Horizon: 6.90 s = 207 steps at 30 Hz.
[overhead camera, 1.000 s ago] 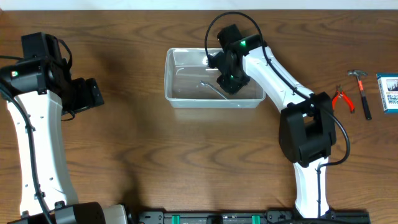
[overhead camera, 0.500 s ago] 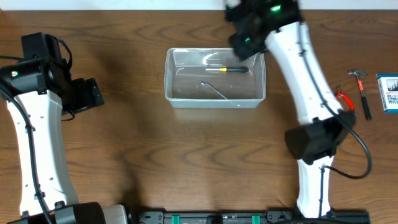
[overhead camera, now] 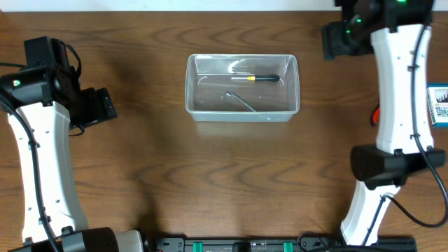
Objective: Pack container
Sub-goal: 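Lift the right gripper and move it right toward the pliers, then lower the open right gripper over the red-black pliers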
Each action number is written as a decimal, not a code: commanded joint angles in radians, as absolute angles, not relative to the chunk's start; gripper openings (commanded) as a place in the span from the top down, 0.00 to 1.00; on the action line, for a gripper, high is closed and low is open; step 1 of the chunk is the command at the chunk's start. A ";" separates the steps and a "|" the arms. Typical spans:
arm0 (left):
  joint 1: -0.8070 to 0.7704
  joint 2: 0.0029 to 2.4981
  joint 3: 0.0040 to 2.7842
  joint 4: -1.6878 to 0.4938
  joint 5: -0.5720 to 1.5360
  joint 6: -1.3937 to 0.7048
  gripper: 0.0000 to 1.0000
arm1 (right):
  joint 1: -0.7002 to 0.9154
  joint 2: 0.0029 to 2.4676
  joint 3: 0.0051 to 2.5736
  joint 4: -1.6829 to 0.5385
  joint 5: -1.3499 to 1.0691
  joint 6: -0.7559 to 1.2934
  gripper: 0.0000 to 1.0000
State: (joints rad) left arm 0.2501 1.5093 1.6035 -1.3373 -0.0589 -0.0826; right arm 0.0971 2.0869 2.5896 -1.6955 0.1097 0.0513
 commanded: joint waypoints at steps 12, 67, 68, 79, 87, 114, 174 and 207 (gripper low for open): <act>0.254 1.500 1.626 -1.342 -0.060 -0.088 0.02 | -0.273 1.977 2.226 -1.650 0.115 0.187 0.01; 0.254 1.500 1.626 -1.346 -0.060 -0.088 0.02 | -0.292 2.125 1.705 -1.159 0.033 -0.123 0.01; 0.254 1.500 1.626 -1.346 -0.060 -0.088 0.02 | -0.294 2.129 1.705 -1.161 0.034 -0.118 0.02; 0.254 1.500 1.626 -1.347 -0.060 -0.088 0.02 | -0.306 2.133 1.705 -1.148 0.056 0.010 0.01; 0.254 1.500 1.626 -1.347 -0.060 -0.088 0.02 | -0.330 2.140 1.705 -1.139 0.056 0.029 0.01; 0.254 1.500 1.626 -1.347 -0.060 -0.088 0.02 | -0.326 2.211 1.705 -1.058 0.031 0.205 0.01; 0.254 1.500 1.626 -1.354 -0.060 -0.088 0.02 | -0.322 2.277 1.702 -1.011 0.018 0.204 0.01; 0.254 1.500 1.626 -1.354 -0.060 -0.088 0.02 | -0.322 2.277 1.702 -0.999 0.027 0.205 0.45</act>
